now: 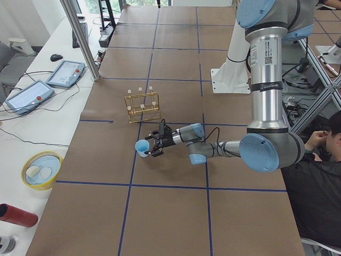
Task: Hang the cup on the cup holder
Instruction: 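Close the left gripper on the rim of the light blue cup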
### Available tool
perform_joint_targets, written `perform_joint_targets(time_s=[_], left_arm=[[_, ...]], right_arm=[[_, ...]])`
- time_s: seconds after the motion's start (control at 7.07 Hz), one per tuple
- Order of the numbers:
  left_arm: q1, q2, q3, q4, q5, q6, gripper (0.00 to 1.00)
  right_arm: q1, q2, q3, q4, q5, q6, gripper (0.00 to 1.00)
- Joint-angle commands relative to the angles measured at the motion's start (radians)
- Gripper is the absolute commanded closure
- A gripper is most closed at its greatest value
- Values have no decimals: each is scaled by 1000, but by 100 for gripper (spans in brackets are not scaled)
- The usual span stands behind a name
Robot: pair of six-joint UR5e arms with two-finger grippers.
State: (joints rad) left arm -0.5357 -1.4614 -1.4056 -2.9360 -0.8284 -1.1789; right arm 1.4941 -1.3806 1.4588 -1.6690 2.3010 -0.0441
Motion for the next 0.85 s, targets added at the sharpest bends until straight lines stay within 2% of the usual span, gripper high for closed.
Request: perform_joint_targets(time_s=[0.0, 0.71], left_arm=[[8, -26, 42, -14, 0, -1, 0], [25, -33, 91, -28, -9, -1, 0]], right_arm=[[0, 0, 0, 0, 0, 0, 0], [0, 0, 0, 0, 0, 0, 0]])
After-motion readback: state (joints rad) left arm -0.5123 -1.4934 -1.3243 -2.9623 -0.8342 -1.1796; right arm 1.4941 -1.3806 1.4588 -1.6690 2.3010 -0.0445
